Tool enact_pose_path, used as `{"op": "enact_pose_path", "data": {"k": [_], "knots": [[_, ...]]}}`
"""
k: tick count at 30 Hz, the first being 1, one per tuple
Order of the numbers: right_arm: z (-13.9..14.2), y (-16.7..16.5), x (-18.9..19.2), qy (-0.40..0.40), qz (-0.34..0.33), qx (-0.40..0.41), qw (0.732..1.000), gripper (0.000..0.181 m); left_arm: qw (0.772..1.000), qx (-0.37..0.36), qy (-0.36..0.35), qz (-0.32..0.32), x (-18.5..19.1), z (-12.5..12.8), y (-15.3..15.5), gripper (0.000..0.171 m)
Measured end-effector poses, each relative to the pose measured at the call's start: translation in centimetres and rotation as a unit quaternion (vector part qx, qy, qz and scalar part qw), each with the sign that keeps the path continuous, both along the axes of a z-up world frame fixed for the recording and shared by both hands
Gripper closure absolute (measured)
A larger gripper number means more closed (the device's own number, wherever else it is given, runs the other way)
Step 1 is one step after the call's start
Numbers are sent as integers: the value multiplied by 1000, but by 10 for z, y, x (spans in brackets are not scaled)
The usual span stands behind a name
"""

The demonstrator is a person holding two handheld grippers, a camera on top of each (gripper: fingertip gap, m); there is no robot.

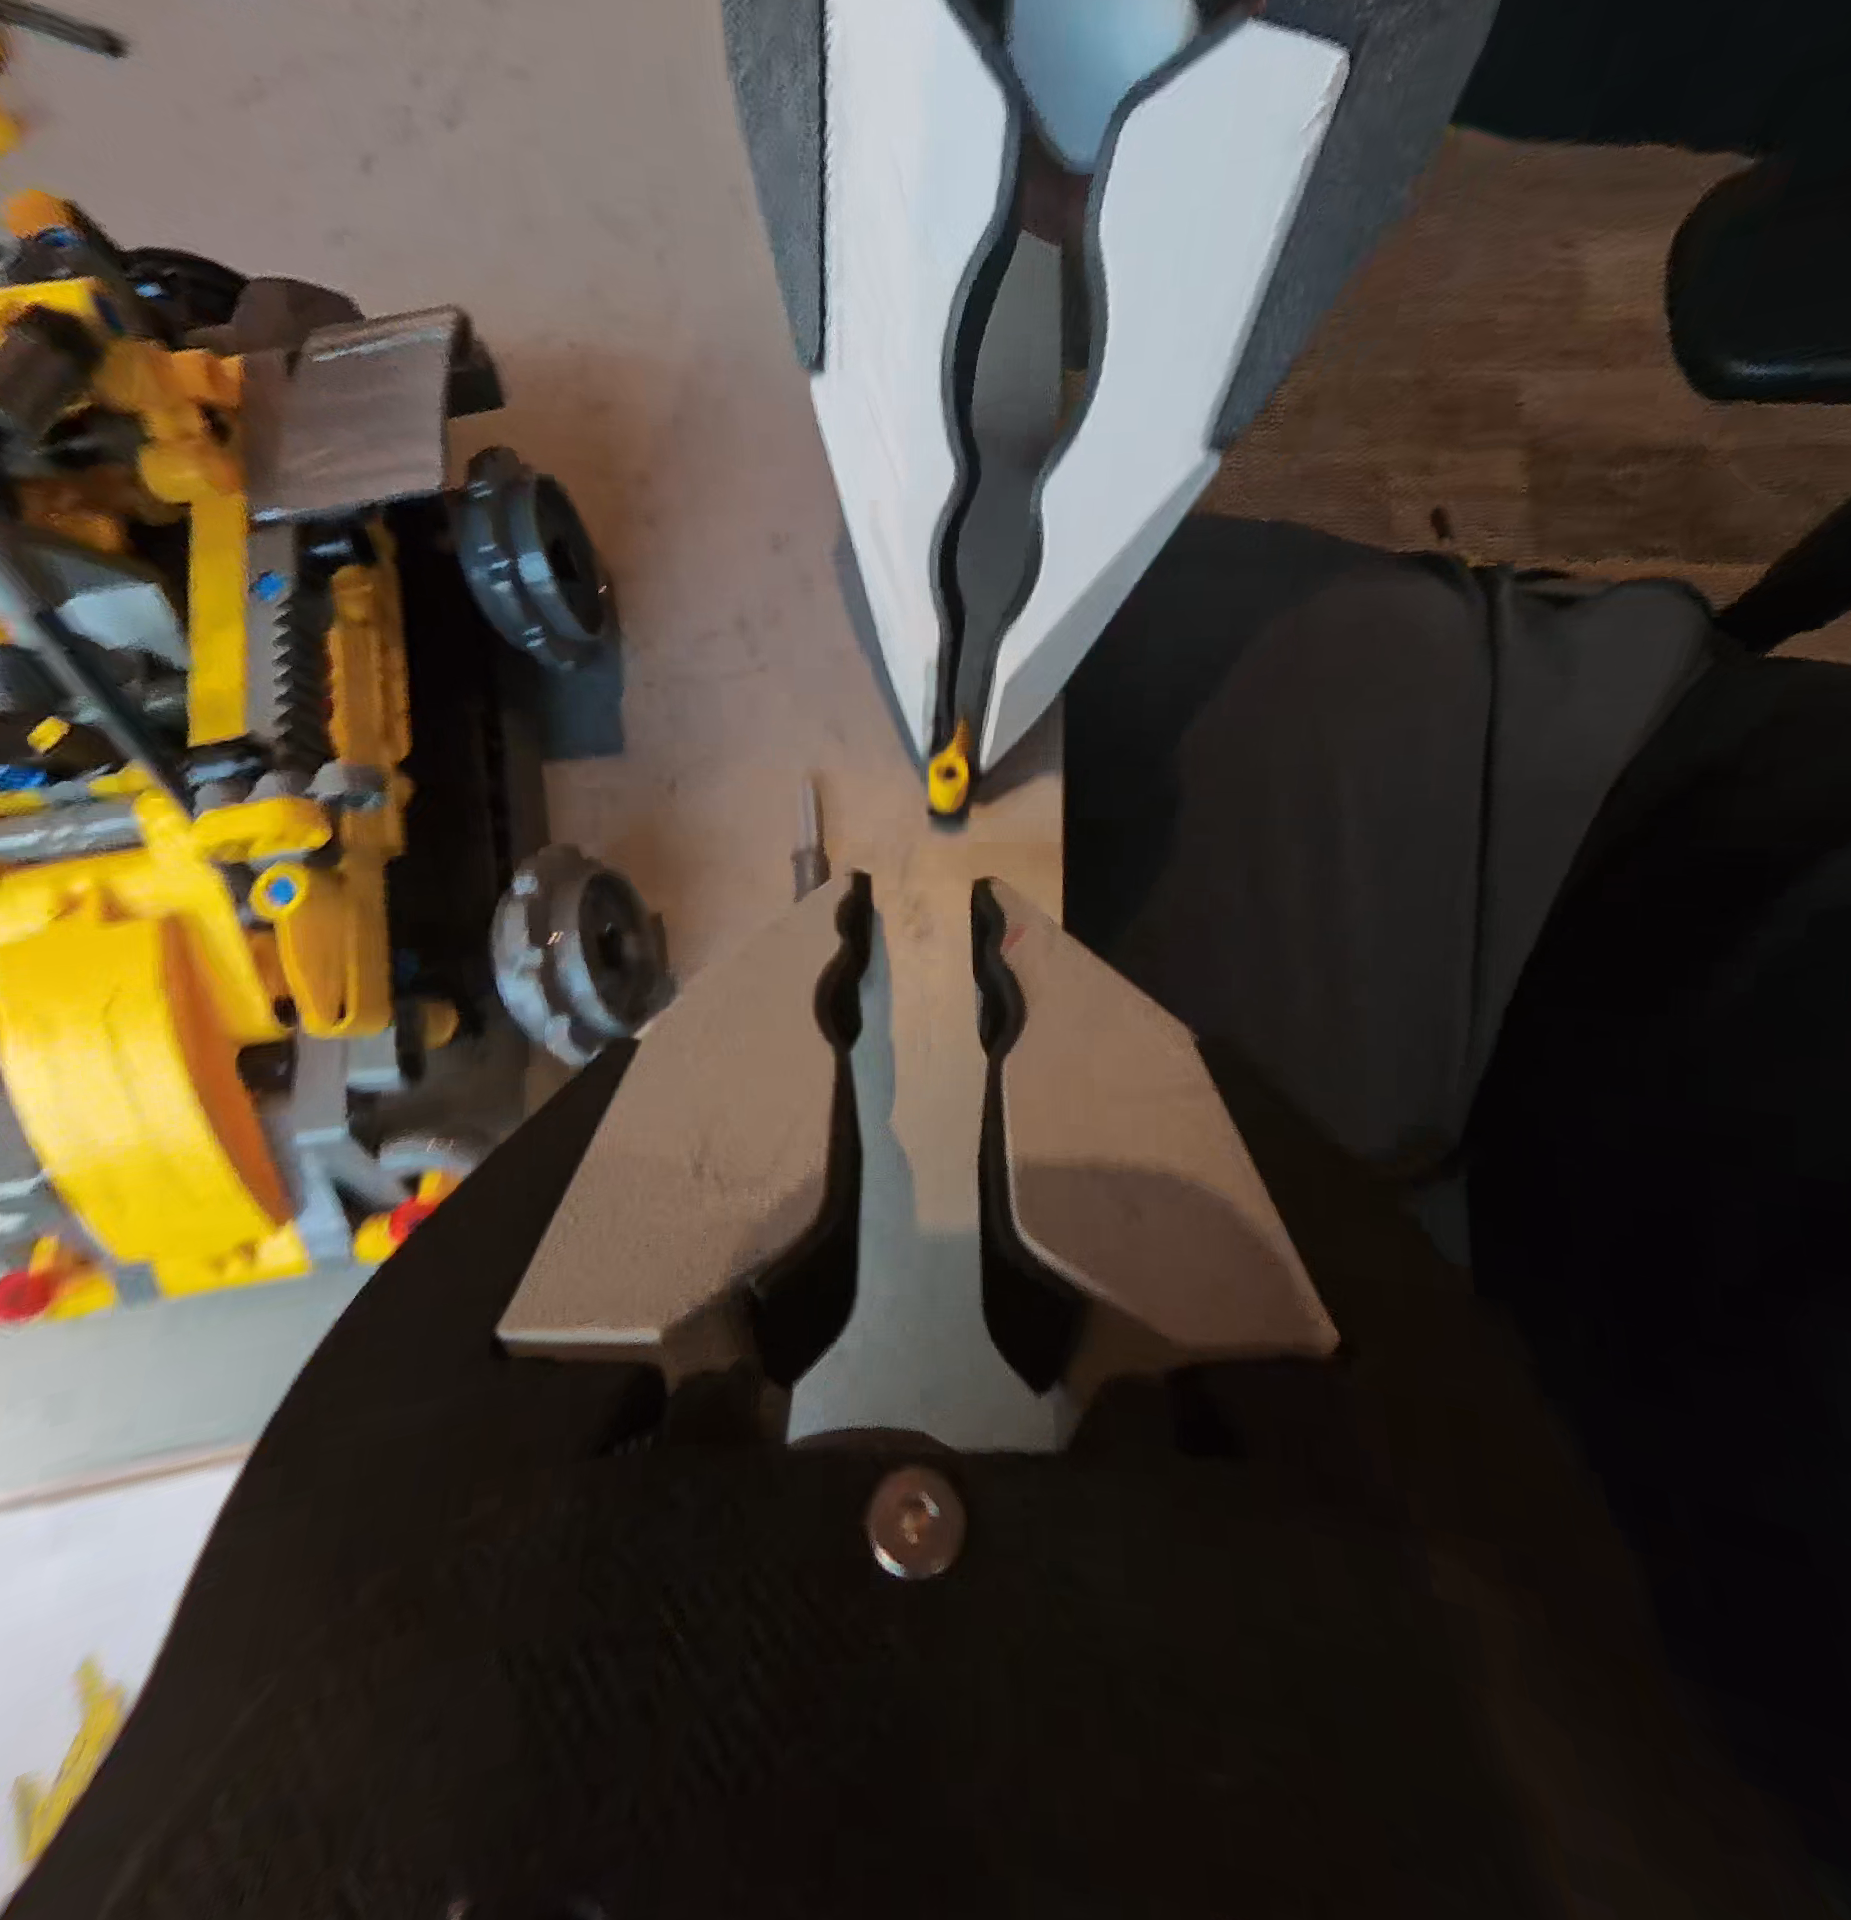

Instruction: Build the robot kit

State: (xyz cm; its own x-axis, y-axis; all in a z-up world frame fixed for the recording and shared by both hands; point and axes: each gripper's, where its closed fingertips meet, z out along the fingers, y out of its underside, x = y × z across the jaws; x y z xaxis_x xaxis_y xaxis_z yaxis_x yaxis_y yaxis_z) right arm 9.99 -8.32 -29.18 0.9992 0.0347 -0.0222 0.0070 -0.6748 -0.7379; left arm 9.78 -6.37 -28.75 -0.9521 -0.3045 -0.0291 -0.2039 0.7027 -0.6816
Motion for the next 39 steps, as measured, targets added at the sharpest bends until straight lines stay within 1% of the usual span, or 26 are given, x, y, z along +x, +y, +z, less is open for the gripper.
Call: {"op": "enact_pose_path", "data": {"k": [3,7,9,12,16,19,21,25,39], "knots": [[4,-6,5,14,-15,14,1000,179,999,-1,-24,32,6,8,24,156],[8,-4,14,13,-23,24,999,179,997,-29,2,68,15,9,35,150],[11,-1,17,11,-21,26,999,179,997,-36,26,70,16,4,34,147],[12,-2,24,5,-28,24,999,179,996,-41,39,65,14,0,27,148],[10,-10,30,15,-37,27,999,179,998,-20,23,53,15,-3,13,150],[9,-14,29,13,-34,24,999,179,999,5,16,51,19,-10,9,152],[8,-16,28,12,-32,23,999,179,999,7,13,49,20,-11,6,154],[4,-18,28,19,-35,21,999,179,999,2,17,52,20,-12,5,155],[2,-21,28,12,-42,19,999,179,996,-32,28,76,15,-11,13,151]]}}
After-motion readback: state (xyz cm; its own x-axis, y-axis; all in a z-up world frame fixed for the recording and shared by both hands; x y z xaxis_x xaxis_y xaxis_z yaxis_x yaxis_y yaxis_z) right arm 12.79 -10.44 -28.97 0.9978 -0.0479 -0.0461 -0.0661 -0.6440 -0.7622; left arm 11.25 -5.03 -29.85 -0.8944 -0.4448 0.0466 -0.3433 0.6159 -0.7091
